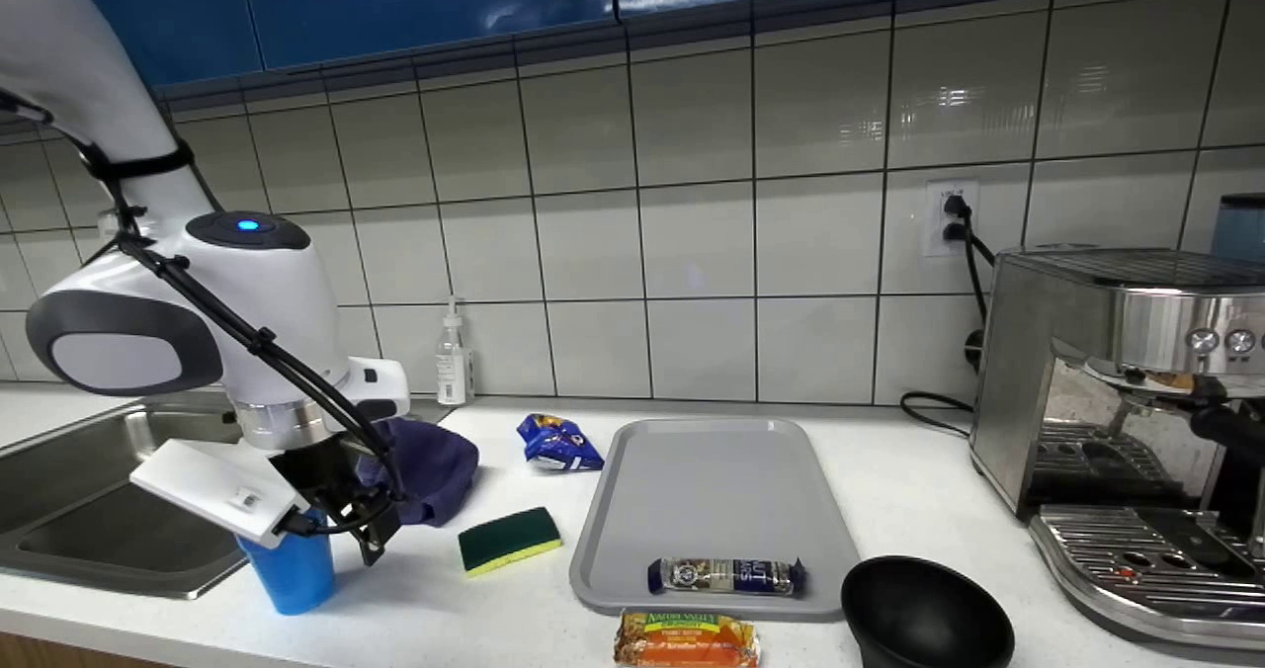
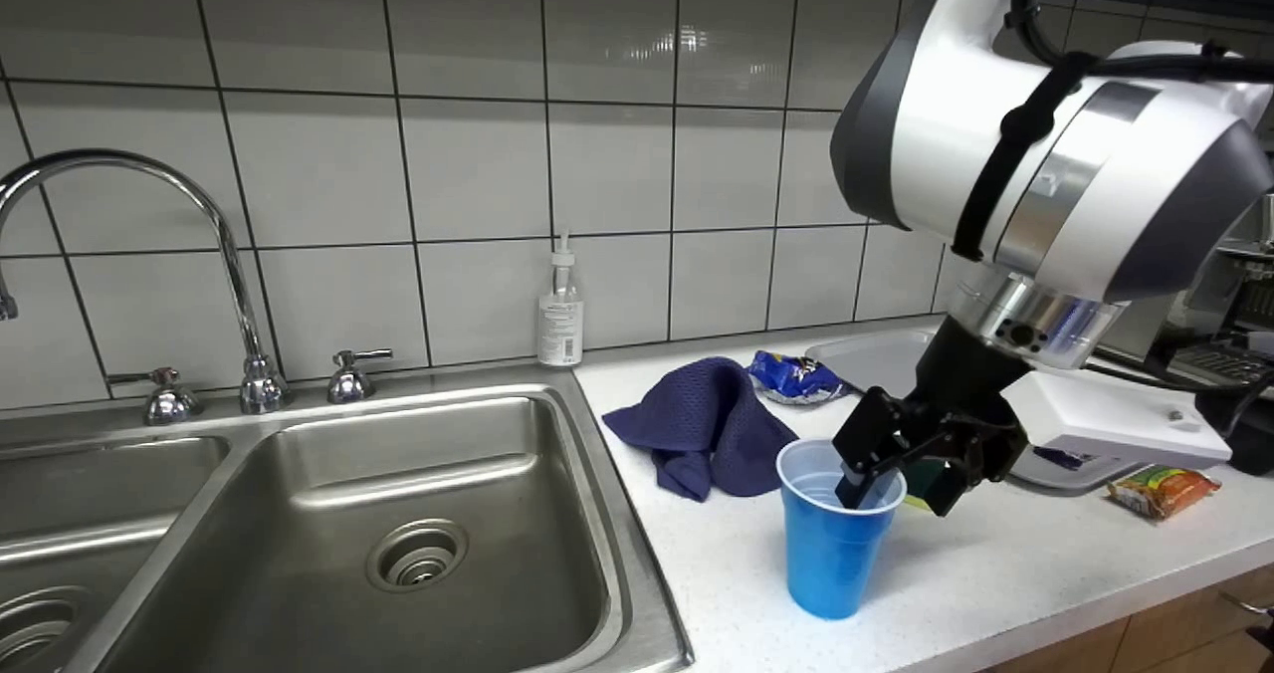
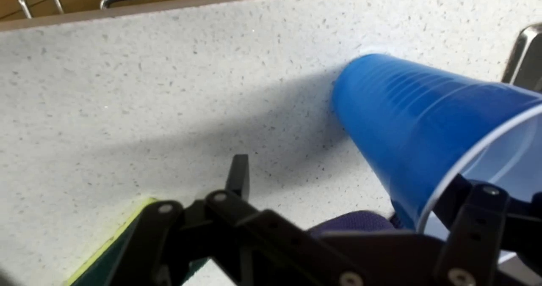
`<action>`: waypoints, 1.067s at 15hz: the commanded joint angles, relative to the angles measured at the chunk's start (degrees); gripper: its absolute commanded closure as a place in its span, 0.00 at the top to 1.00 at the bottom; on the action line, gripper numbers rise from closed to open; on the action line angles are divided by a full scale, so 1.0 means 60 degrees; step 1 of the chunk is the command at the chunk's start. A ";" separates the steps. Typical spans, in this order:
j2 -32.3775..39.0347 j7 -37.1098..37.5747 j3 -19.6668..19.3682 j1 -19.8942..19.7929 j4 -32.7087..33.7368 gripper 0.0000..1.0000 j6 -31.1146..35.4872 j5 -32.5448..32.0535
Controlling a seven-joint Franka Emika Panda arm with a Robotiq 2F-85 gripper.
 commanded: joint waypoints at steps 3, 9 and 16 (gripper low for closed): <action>-0.0720 0.0200 -0.0091 -0.0010 -0.0165 1.00 -0.0073 -0.0017; -0.0865 0.0116 -0.0080 -0.0005 -0.0157 0.79 -0.0063 0.0006; -0.0923 0.0071 -0.0076 -0.0005 -0.0154 0.27 -0.0032 0.0079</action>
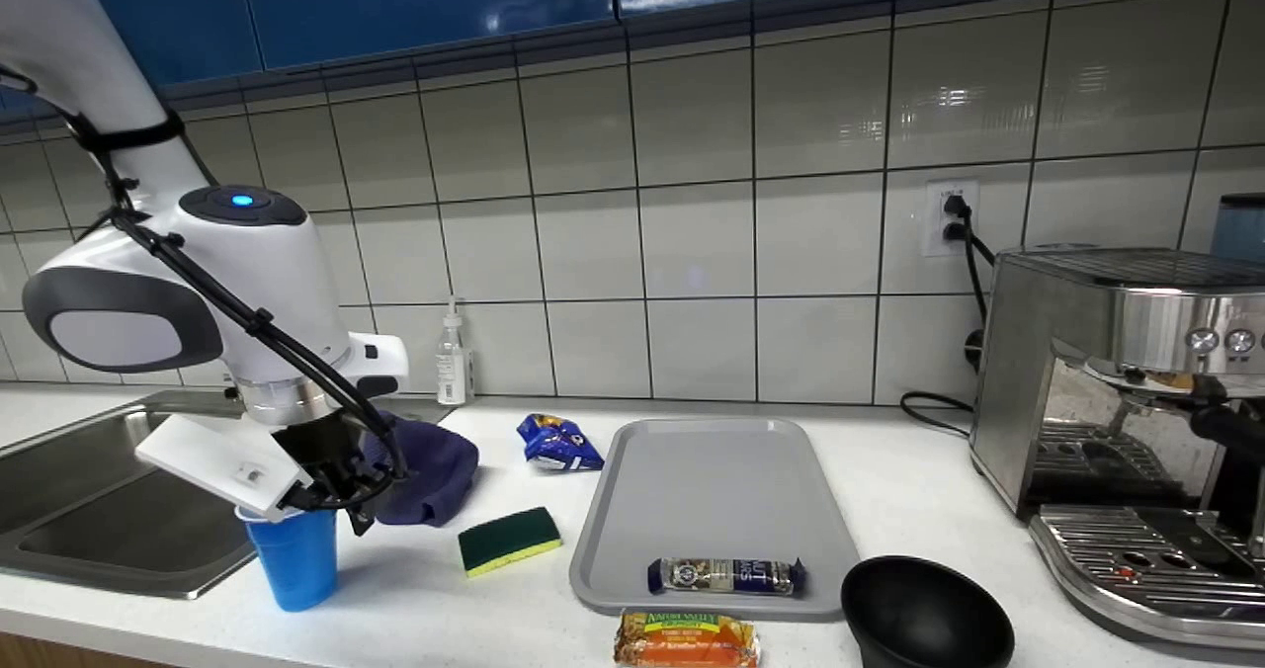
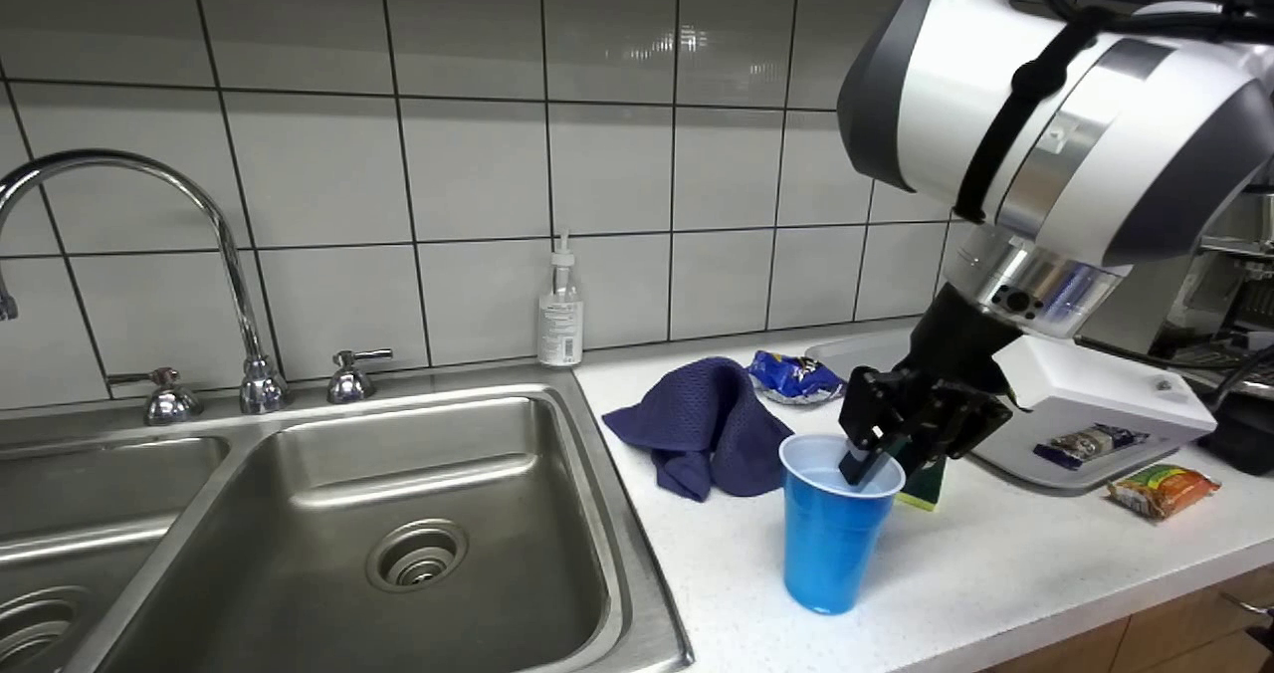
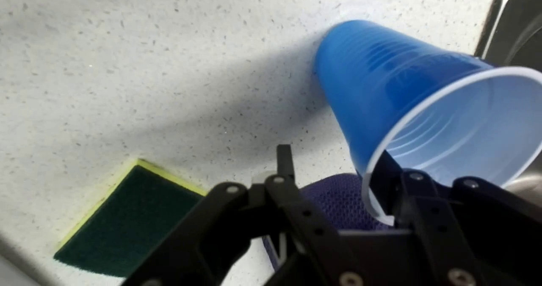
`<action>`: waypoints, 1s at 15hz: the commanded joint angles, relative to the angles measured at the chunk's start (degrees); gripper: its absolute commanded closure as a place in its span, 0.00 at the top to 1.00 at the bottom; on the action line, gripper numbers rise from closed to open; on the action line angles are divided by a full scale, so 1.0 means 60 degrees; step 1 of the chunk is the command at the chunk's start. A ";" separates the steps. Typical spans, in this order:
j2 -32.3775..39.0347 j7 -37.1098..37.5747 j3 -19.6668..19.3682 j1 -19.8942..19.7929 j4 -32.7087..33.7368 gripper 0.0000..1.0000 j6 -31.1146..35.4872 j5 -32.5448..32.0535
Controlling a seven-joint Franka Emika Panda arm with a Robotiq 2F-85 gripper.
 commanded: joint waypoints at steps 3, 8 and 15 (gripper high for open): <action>-0.0359 0.0021 -0.0027 -0.0018 -0.0149 0.05 -0.0072 0.0082; -0.0542 0.0057 -0.0069 -0.0056 -0.0149 0.01 -0.0095 0.0059; -0.1121 0.0467 -0.0585 -0.0285 -0.0148 0.01 -0.0358 -0.0317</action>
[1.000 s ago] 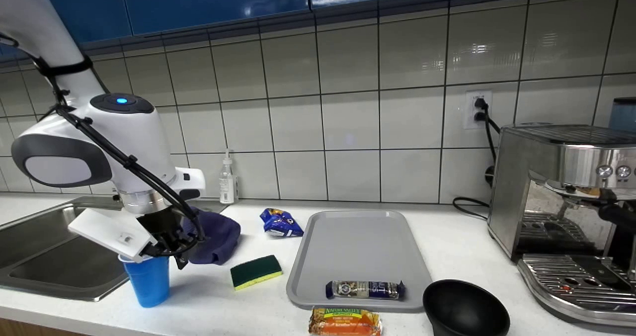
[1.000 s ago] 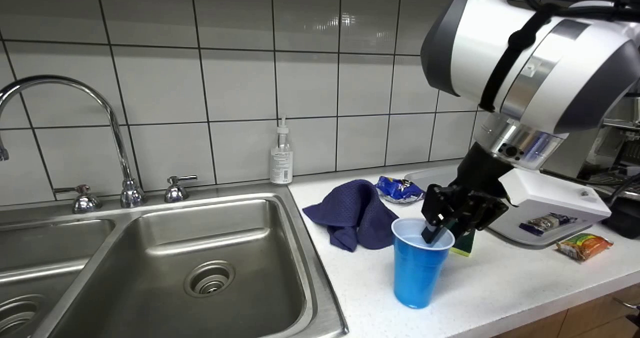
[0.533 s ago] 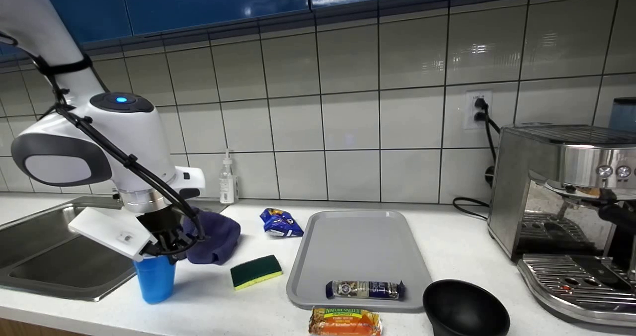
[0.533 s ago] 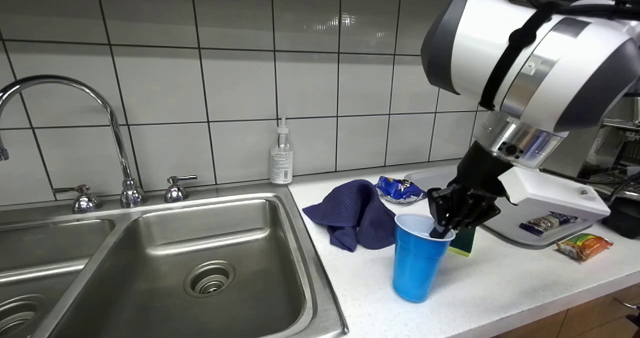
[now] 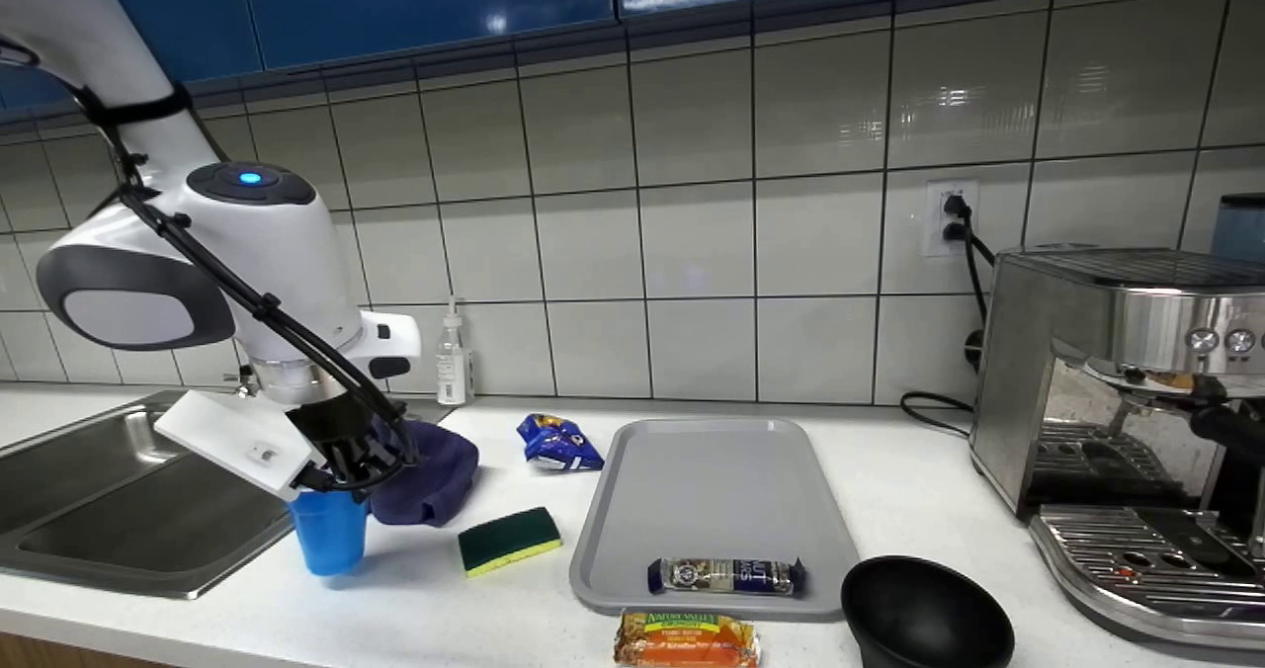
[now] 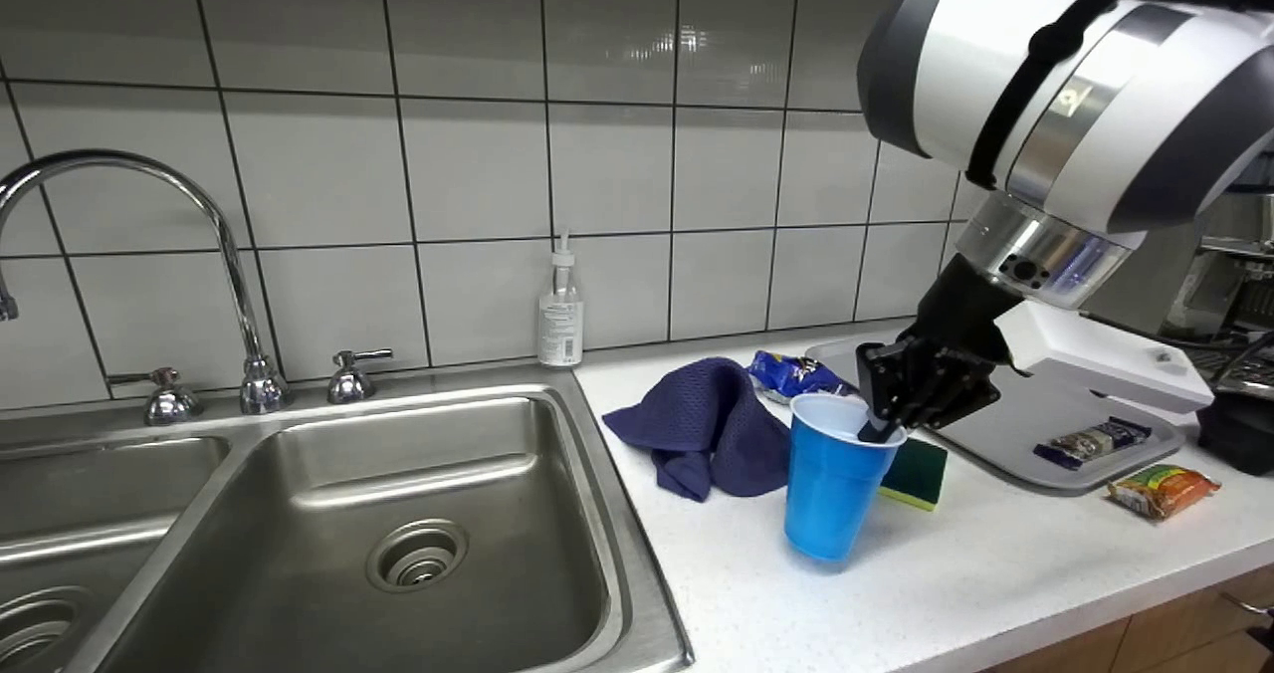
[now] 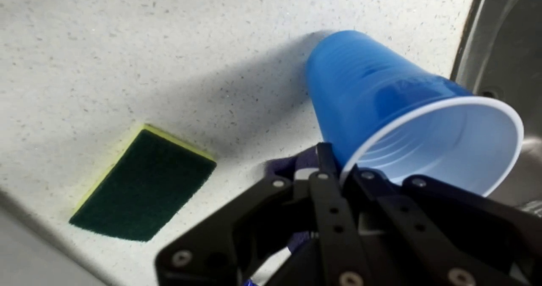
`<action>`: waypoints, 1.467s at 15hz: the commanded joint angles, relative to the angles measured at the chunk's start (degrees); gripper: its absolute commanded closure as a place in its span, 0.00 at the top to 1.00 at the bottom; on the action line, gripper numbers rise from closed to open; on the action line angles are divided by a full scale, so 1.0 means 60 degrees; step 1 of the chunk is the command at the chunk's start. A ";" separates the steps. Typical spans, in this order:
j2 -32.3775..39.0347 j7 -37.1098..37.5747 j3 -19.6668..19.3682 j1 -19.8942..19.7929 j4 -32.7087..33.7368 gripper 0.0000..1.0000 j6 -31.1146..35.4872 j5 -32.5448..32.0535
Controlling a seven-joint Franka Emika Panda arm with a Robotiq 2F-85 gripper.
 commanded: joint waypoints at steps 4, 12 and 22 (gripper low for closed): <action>-0.0879 0.1233 -0.0653 -0.0464 -0.0143 0.01 -0.0266 -0.0887; -0.0876 0.3160 -0.1368 -0.1117 0.0165 0.01 0.0266 -0.2390; -0.0023 0.4794 -0.2122 -0.1958 0.1069 0.01 0.0915 -0.3412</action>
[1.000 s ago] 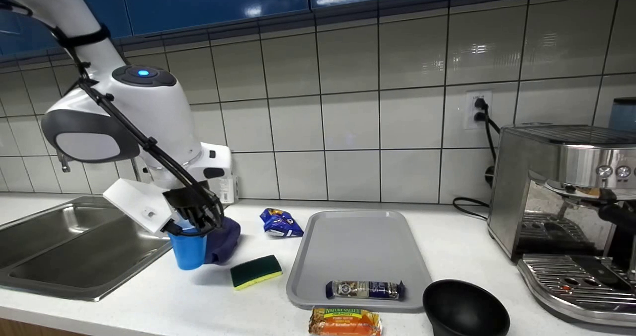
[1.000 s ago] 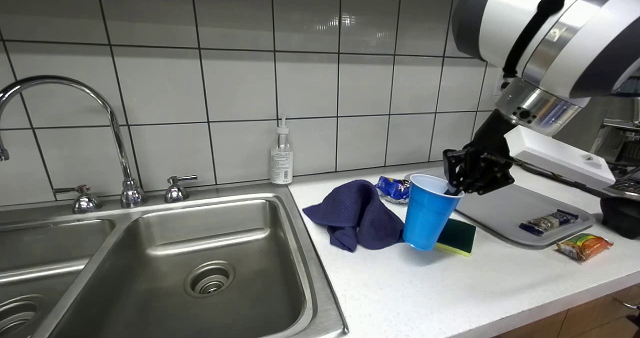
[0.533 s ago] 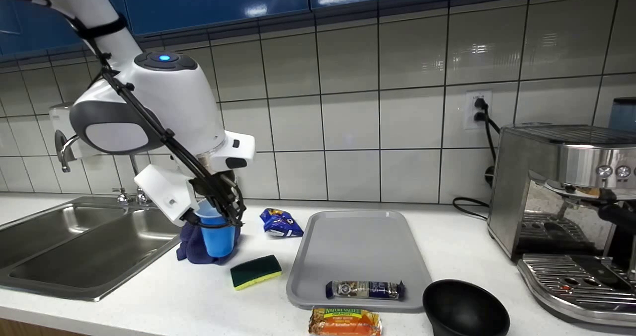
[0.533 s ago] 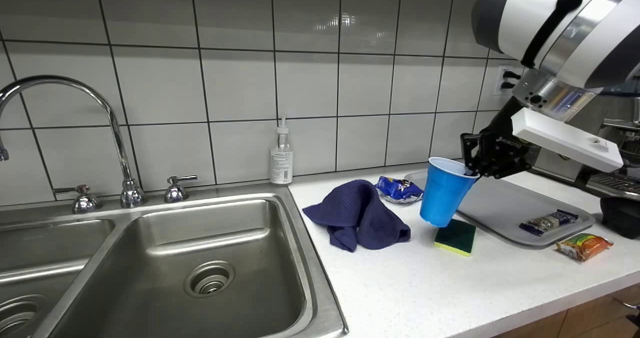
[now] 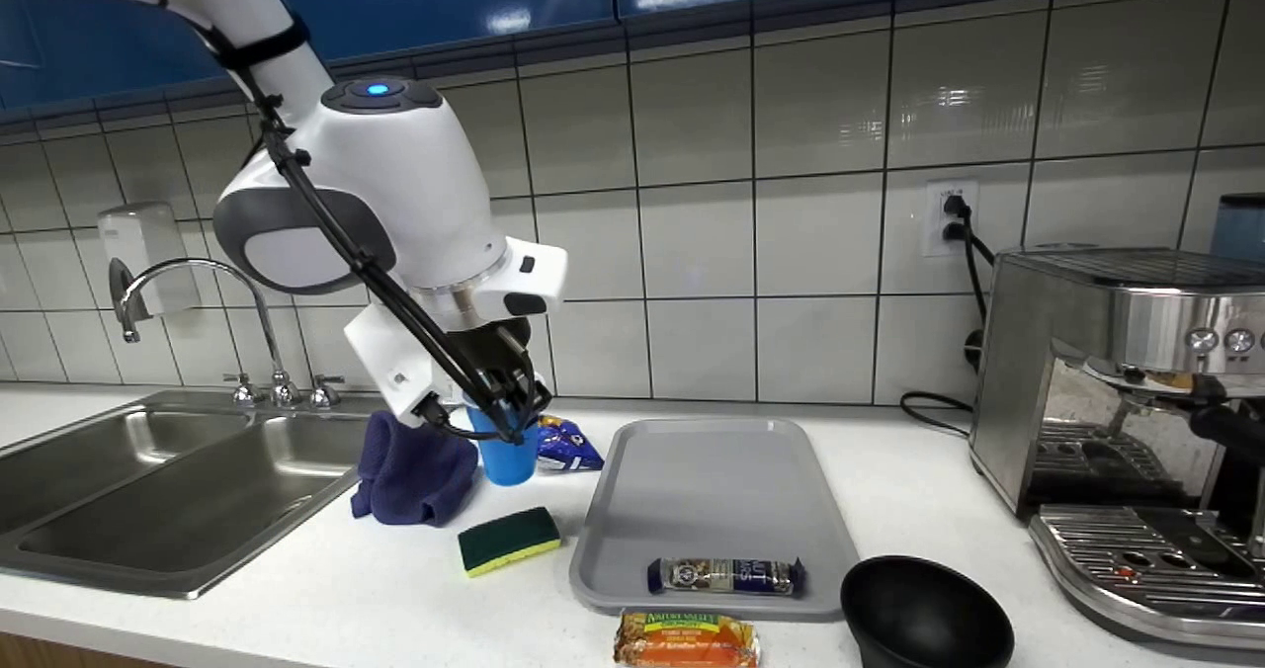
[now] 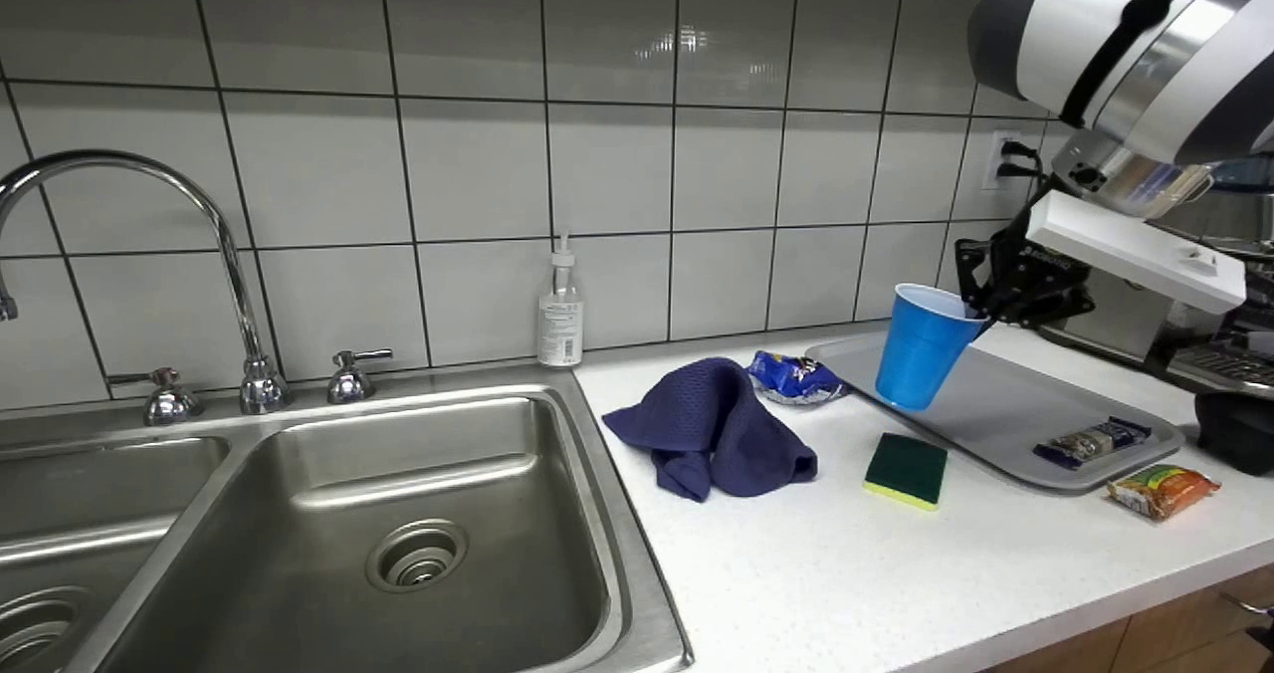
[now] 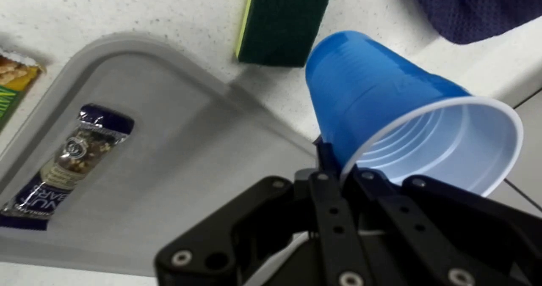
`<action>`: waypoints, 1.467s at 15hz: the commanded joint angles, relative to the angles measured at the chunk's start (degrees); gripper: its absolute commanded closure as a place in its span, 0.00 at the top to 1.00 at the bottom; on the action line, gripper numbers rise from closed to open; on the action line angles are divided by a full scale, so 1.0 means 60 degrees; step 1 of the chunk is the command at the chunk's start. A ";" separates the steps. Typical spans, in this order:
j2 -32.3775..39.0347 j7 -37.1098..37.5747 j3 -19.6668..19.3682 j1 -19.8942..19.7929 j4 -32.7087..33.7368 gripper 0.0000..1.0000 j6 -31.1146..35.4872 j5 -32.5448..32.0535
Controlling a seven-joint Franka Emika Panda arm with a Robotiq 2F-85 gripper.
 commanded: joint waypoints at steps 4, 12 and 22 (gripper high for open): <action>0.1168 0.1202 -0.0562 -0.0562 0.1049 0.01 0.0429 -0.0611; 0.2927 0.2795 -0.1849 -0.0706 0.2408 0.01 0.0296 -0.1390; 0.4631 0.5517 -0.3588 -0.0563 0.3895 0.01 -0.0323 -0.3409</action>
